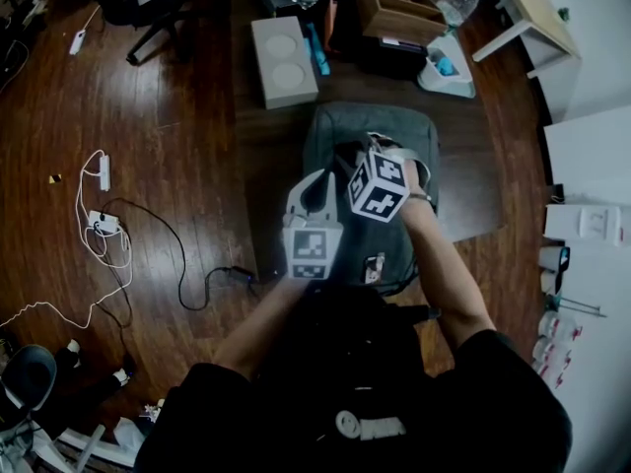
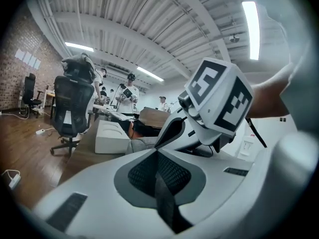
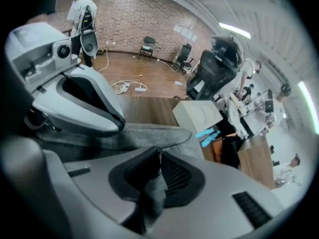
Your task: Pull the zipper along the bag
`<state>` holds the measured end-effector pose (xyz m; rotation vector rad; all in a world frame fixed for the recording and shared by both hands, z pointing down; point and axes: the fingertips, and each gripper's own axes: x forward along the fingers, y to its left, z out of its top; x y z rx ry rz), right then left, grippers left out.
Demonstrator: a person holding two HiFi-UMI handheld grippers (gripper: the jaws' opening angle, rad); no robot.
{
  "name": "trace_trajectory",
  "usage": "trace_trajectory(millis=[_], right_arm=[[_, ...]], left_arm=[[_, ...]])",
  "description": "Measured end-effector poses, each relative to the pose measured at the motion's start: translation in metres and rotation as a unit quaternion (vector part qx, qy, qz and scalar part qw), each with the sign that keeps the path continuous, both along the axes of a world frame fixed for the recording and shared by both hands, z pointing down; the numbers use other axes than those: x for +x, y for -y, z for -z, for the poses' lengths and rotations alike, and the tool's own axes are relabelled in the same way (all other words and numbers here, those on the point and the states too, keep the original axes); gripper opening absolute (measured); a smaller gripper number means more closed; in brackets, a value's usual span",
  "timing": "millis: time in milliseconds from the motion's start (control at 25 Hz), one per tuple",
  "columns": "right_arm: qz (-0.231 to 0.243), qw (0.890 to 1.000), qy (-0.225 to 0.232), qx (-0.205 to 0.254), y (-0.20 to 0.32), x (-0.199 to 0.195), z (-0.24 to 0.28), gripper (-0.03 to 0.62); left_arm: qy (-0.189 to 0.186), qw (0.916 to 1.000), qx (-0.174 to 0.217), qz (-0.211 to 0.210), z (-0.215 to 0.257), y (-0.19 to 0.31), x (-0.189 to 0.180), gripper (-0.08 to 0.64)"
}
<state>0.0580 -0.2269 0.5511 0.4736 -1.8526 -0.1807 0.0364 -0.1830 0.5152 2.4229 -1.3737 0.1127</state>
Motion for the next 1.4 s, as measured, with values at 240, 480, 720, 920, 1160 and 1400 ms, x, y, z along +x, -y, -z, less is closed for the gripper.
trace_trajectory(millis=[240,480,720,920,1160,1400], right_arm=[[-0.086,0.989,0.111,0.04,0.002,0.005,0.024,0.048],[-0.126,0.974,0.179,0.053,-0.004,0.01,0.045,0.052],[-0.123,0.978,0.151,0.069,-0.013,0.016,0.037,0.017],[-0.086,0.988,0.09,0.093,-0.011,0.01,0.026,0.011],[-0.068,0.989,0.068,0.115,-0.024,0.014,0.028,0.012],[-0.038,0.989,0.039,0.14,-0.012,0.007,0.021,0.072]], left_arm=[[-0.001,1.0,0.003,-0.008,0.001,-0.003,0.0,-0.006],[-0.005,0.9998,0.006,-0.017,0.003,-0.005,0.002,-0.006],[-0.003,0.9996,0.011,-0.025,0.003,-0.005,0.006,-0.006],[0.001,0.9995,0.014,-0.027,0.003,-0.005,0.007,-0.006],[-0.003,0.9995,0.004,-0.03,0.001,-0.006,0.007,-0.006],[-0.005,0.9996,-0.001,-0.029,-0.002,-0.005,0.01,-0.006]])
